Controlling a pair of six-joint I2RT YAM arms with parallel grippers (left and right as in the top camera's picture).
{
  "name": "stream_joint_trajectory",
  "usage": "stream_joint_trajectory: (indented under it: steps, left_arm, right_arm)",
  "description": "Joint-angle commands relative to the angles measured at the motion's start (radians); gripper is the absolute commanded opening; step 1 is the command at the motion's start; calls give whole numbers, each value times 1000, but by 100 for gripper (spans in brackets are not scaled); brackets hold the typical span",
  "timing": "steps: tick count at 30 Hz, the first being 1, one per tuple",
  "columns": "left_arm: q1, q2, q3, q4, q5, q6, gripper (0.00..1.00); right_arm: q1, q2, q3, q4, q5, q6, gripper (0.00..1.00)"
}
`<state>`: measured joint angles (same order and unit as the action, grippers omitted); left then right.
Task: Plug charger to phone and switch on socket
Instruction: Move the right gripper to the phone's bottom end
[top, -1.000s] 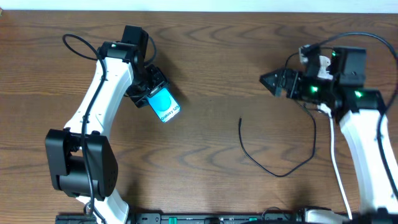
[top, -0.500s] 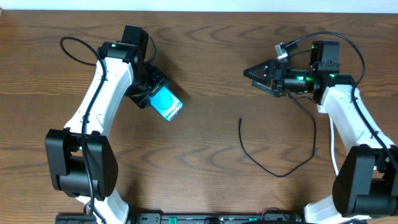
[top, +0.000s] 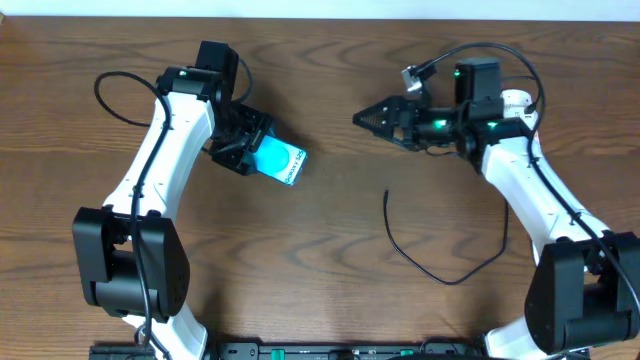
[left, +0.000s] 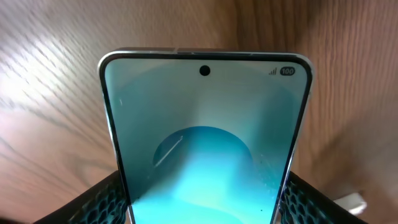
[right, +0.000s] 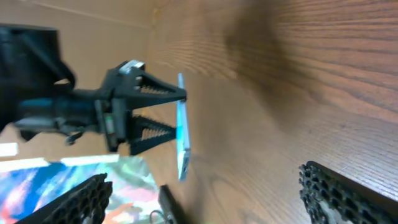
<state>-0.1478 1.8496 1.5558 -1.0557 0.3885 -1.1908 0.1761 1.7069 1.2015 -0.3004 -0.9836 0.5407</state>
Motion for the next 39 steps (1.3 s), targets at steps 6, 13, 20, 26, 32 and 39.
stream_joint_trajectory:
  steps: [6,13,20,26,32,39]
  left_arm:
    - [-2,-26,2,-2,138,-151,7]
    - [-2,-26,2,0,214,-174,7]
    - [-2,-26,2,3,225,-207,7]
    - [-2,-26,2,10,225,-210,7]
    - [-2,-26,2,10,225,-210,7]
    - [-2,-26,2,10,225,-210,7]
  right_arm:
    - [74,-2,13,16,170,43,94]
    - [87,-2,13,24,173,70,93]
    - [108,-2,13,33,174,76,92]
    - [149,-2,13,80,174,103,92]
    - [194,-2,12,92,202,117,91]
    - [249,-2,12,92,231,118,91]
